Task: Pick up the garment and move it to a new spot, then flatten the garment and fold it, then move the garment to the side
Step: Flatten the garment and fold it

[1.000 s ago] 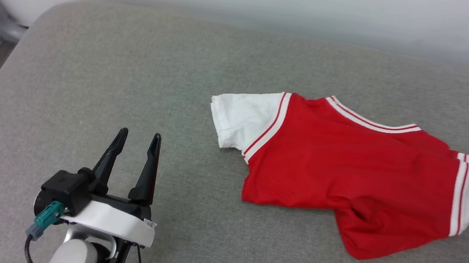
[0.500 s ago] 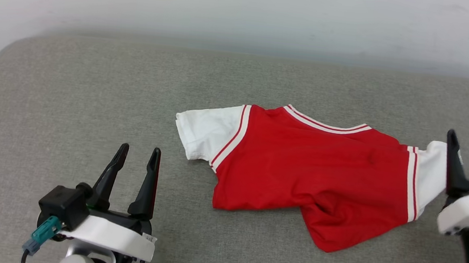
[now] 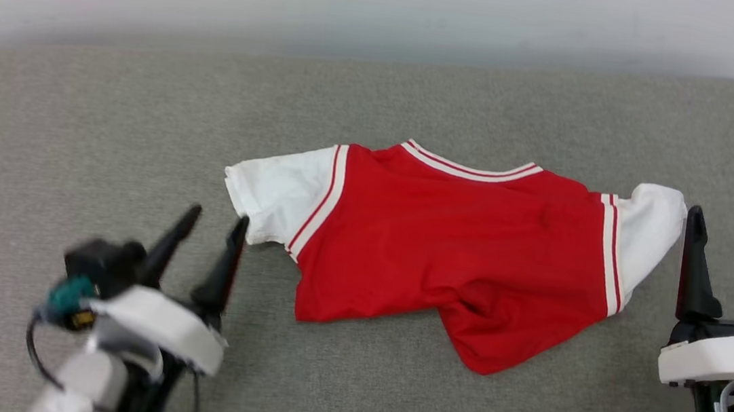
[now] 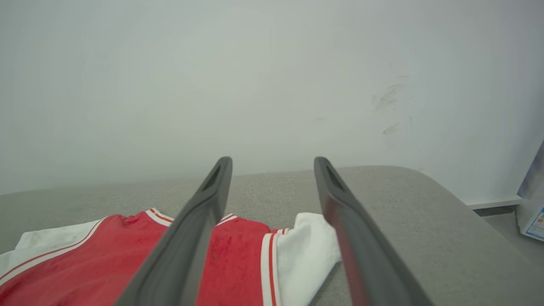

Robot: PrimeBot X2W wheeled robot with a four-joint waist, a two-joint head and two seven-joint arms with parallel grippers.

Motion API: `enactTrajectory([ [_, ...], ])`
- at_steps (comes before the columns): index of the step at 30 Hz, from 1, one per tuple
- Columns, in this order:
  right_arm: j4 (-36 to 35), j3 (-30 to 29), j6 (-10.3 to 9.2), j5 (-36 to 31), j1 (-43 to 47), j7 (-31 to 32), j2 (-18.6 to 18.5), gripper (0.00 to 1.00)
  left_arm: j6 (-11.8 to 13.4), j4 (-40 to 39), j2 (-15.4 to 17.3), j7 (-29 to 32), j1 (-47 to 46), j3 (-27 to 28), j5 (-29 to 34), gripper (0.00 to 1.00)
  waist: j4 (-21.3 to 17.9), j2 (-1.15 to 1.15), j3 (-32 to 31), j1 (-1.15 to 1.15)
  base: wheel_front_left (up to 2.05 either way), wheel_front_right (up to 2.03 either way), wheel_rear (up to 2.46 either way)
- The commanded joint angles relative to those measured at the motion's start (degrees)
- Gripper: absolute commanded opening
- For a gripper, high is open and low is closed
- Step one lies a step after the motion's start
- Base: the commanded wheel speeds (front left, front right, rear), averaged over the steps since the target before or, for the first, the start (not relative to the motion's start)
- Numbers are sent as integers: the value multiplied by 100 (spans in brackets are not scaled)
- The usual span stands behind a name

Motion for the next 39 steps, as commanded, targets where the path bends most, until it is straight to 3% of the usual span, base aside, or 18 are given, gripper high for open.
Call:
enactTrajectory([
  [1,-78,1,-6,-14,-12,21,41,100,-12,29,138,194,-259,-9,-46,100,-149,0,185,0,0,0,0],
  [9,-256,30,-6,-42,-75,-57,121,100,-11,506,1142,2651,-1912,-216,-469,100,-522,0,759,0,0,0,0],
  [16,-71,167,-6,-32,-144,-268,190,100,-1,1015,1710,4392,-2683,-401,-743,100,-863,0,1056,0,0,0,0],
  [22,52,205,-6,4,-174,-396,222,100,147,1340,1992,4915,-2886,-524,-550,100,-1034,0,1195,0,0,0,0],
  [31,158,200,-6,-26,-205,-467,239,100,121,1630,2016,5153,-2478,-879,-477,100,-1046,0,1257,0,0,0,0],
  [32,160,205,-6,-37,-218,-460,239,100,120,1666,1996,5141,-2450,-872,-509,69,-1033,0,1259,0,0,0,0],
  [33,156,207,-6,-45,-233,-449,238,100,136,1689,1976,5085,-2452,-848,-523,17,-1018,0,1263,0,0,0,0],
  [34,148,203,-6,-60,-239,-442,238,100,138,1692,1955,5004,-2474,-830,-545,0,-996,0,1265,0,0,0,0],
  [39,141,165,-6,-136,-207,-382,238,100,201,1770,1962,4557,-2586,-605,-617,0,-889,0,1180,0,0,0,0],
])
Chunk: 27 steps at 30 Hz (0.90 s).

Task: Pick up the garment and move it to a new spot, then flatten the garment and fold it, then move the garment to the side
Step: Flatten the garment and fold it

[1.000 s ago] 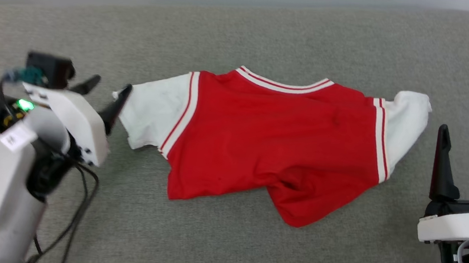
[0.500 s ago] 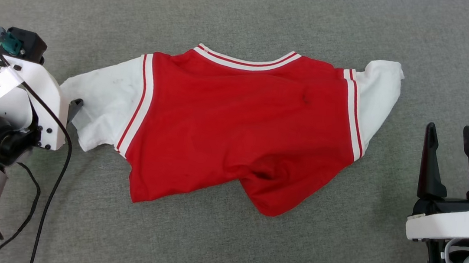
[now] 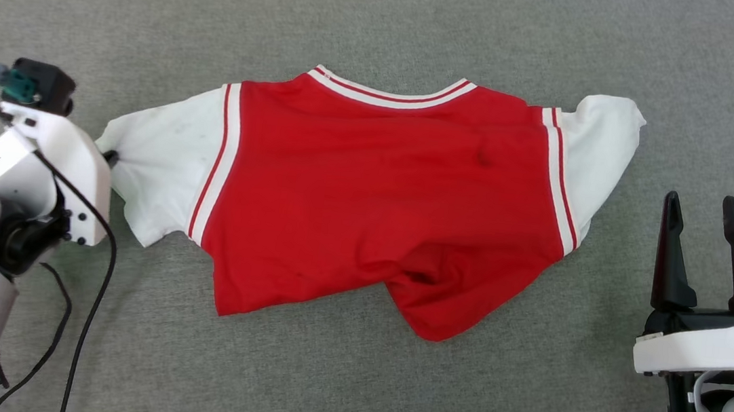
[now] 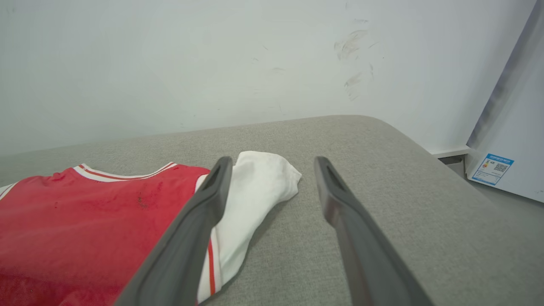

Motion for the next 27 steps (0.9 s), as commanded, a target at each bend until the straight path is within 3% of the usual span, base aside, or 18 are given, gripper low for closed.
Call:
enactTrajectory([
  [1,-3,-20,-6,-53,-20,28,18,100,25,81,62,-114,128,96,-41,0,44,0,-74,-1,0,0,0],
  [8,51,-127,-5,-158,124,234,10,100,138,-189,116,-692,445,418,-208,0,214,0,-395,-1,0,0,0],
  [17,196,-349,-5,-275,343,1025,-160,100,342,-1340,35,-1240,1591,597,-345,0,704,0,-890,-1,0,0,0],
  [22,195,-353,-5,-340,326,1799,-456,100,546,-2242,-50,-1394,2175,576,-329,0,1004,0,-938,-1,0,0,0],
  [27,124,-95,-5,-181,-67,3090,-1027,100,694,-3178,-142,-1350,2593,460,-313,0,1262,0,-757,-1,0,0,0],
])
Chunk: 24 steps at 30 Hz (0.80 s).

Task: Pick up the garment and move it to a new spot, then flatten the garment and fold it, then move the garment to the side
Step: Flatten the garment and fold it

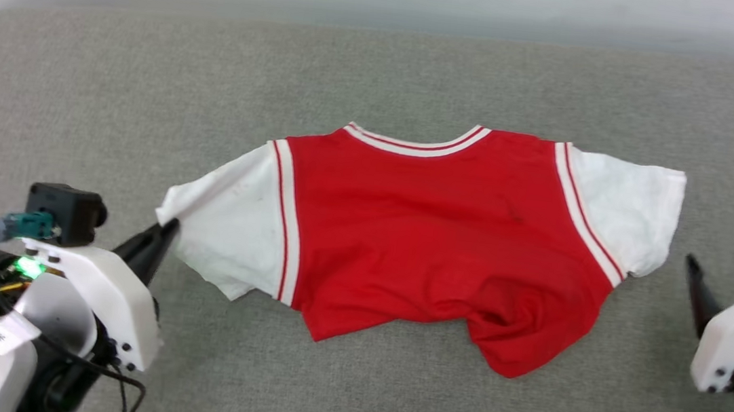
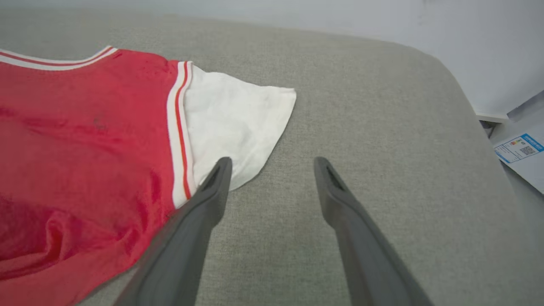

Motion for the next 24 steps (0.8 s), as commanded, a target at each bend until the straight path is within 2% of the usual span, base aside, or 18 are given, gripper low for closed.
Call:
enactTrajectory([
  [1,-25,3,-9,60,-156,178,-106,100,47,-108,-30,20,55,-35,16,0,120,0,135,0,0,0,0],
  [6,-47,338,-8,463,-933,1682,-889,100,119,-757,-21,160,164,-162,81,0,344,0,513,0,0,0,0],
  [12,355,581,-8,913,-1835,2733,-1563,100,89,-1145,-58,187,8,-308,175,0,615,0,930,0,0,0,0],
  [17,937,734,-8,878,-2335,2990,-1837,100,22,-1266,-129,147,-162,-441,241,0,854,0,1164,0,0,0,0],
  [24,1643,906,-8,719,-2639,2751,-2023,100,-101,-1242,-208,71,-345,-571,236,0,1083,0,1330,0,0,0,0],
])
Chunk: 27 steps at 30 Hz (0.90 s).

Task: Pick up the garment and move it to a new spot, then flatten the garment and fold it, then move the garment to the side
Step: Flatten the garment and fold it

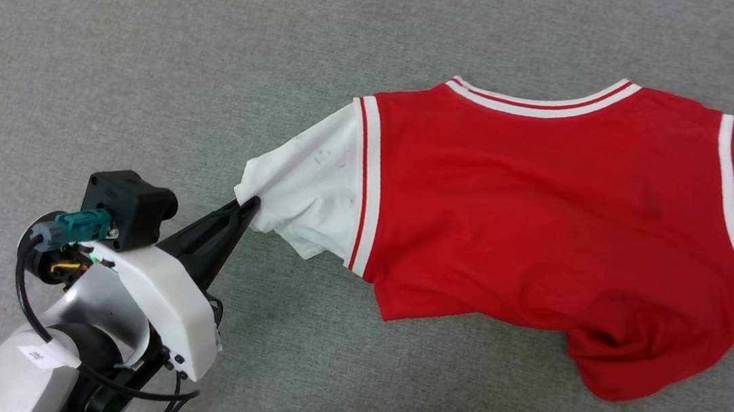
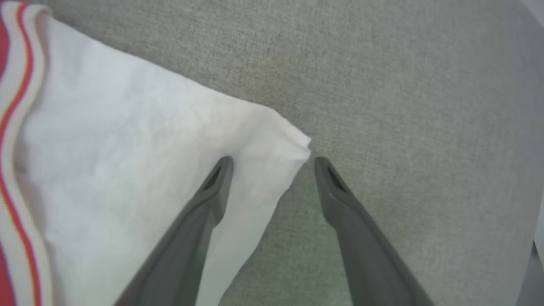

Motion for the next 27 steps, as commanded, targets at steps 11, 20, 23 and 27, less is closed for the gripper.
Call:
enactTrajectory([
  [11,570,595,-5,200,105,-325,-39,0,-115,254,-8,-153,-118,16,-100,0,82,0,-52,0,0,0,0],
  [20,553,672,-6,95,-25,-1655,-38,0,-53,537,47,-374,90,194,-150,0,-190,0,-644,0,0,0,0],
  [23,545,631,-7,123,-72,-2142,-21,0,4,577,84,-519,192,325,-152,0,-323,0,-947,0,0,0,0],
  [27,441,546,-7,189,-170,-2558,14,0,101,514,175,-709,282,544,-117,0,-484,0,-1322,0,0,0,0],
])
